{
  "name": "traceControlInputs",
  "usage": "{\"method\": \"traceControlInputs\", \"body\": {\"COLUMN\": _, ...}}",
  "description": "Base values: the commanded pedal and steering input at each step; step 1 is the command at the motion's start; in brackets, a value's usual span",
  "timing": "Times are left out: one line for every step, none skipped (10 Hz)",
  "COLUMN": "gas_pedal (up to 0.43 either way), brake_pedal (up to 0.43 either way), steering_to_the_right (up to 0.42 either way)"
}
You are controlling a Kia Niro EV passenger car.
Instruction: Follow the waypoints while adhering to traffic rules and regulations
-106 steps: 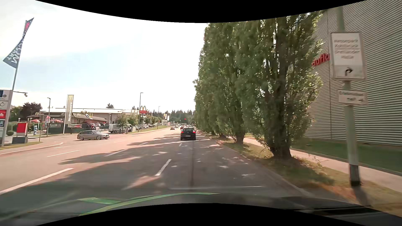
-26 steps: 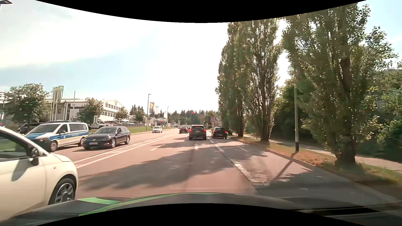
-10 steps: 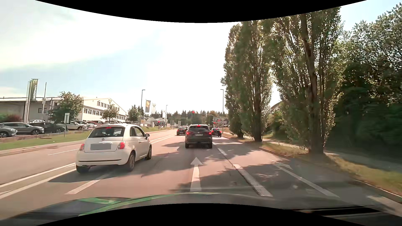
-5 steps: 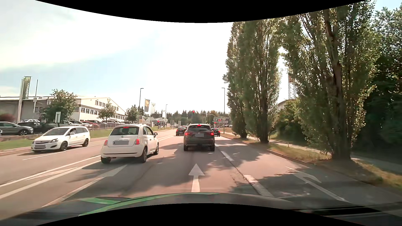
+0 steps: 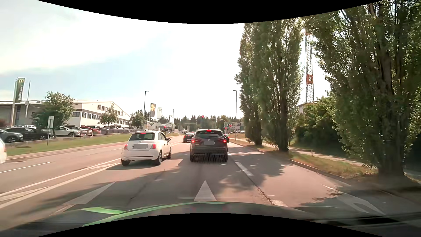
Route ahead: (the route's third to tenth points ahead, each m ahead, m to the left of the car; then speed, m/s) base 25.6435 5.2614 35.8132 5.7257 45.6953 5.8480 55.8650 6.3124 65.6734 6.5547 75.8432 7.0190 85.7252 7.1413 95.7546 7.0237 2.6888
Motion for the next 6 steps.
{"method": "traceControlInputs", "body": {"gas_pedal": 0.0, "brake_pedal": 0.043, "steering_to_the_right": -0.003}}
{"method": "traceControlInputs", "body": {"gas_pedal": 0.0, "brake_pedal": 0.061, "steering_to_the_right": -0.003}}
{"method": "traceControlInputs", "body": {"gas_pedal": 0.0, "brake_pedal": 0.085, "steering_to_the_right": -0.003}}
{"method": "traceControlInputs", "body": {"gas_pedal": 0.0, "brake_pedal": 0.104, "steering_to_the_right": -0.003}}
{"method": "traceControlInputs", "body": {"gas_pedal": 0.0, "brake_pedal": 0.128, "steering_to_the_right": -0.003}}
{"method": "traceControlInputs", "body": {"gas_pedal": 0.0, "brake_pedal": 0.146, "steering_to_the_right": -0.003}}
